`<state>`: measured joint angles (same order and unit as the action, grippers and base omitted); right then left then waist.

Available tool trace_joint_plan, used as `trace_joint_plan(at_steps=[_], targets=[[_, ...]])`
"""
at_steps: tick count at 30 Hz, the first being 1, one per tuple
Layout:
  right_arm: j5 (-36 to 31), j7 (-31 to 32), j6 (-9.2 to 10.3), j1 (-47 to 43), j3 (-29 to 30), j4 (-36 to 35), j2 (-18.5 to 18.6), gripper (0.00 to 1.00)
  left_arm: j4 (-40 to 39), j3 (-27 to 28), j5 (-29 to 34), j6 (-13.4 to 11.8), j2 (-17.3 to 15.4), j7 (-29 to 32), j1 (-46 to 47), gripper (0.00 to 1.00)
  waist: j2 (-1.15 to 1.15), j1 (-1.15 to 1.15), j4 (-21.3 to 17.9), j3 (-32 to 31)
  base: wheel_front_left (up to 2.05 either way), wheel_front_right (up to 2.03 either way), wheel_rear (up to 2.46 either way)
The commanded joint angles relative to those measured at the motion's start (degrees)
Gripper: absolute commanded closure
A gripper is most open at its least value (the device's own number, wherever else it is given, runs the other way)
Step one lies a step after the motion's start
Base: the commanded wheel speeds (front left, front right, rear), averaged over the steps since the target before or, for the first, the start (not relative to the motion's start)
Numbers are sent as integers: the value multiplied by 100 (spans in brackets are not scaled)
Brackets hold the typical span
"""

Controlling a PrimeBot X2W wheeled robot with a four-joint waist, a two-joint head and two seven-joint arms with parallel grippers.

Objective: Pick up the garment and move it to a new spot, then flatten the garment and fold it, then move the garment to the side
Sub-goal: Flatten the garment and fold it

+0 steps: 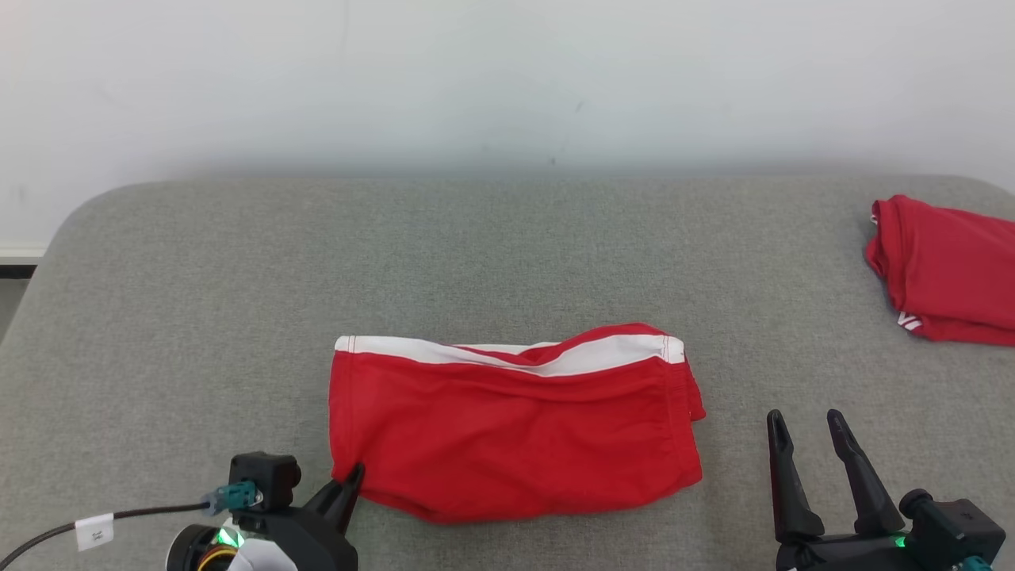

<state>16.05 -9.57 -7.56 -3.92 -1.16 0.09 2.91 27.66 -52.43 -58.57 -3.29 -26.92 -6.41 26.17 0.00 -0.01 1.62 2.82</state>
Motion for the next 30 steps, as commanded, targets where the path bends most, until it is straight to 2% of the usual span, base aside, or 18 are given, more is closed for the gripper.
trace_joint_plan(at_steps=[1, 5, 6, 7, 12, 16, 19, 24, 30], targets=[[-49, 10, 16, -55, 10, -8, -2, 0, -51, 24, 0, -44, -57, -37, -74, 100, 0, 1, 57, -61, 0, 0, 0], [-70, 38, 16, -78, 19, -6, -1, 0, -248, 46, -24, -246, -55, -147, -309, 100, 0, 1, 78, -94, 0, 0, 0], [-78, 42, 15, -79, 12, -5, -2, 0, -285, 50, 33, -298, -69, -216, -327, 35, 0, 1, 79, -99, 0, 0, 0], [-83, 37, 16, -81, 7, -6, -2, 0, -316, 74, 57, -340, -74, -298, -350, 0, 0, 1, 80, -103, 0, 0, 0], [-106, 59, 16, -108, 35, -29, -1, 0, -470, 440, 61, -548, -47, -749, -522, 0, 0, 1, 102, -159, 0, 0, 0], [-117, 58, 15, -135, 108, -49, -2, 0, -688, 1084, 236, -756, 17, -873, -707, 0, 0, 1, 182, -205, 0, 0, 0], [-133, 68, 16, -154, 150, -64, -1, 0, -1041, 1742, 820, -890, 62, -878, -934, 0, 0, 1, 258, -242, 0, 0, 0], [-133, 83, 16, -188, 158, -91, -1, 0, -1564, 2664, 1743, -974, 182, -877, -1385, 0, 0, 1, 335, -306, 0, 0, 0], [-119, 76, 16, -206, 176, -73, -1, 0, -2053, 3525, 2549, -921, 436, -878, -1880, 0, 0, 1, 382, -368, 0, 0, 0]])
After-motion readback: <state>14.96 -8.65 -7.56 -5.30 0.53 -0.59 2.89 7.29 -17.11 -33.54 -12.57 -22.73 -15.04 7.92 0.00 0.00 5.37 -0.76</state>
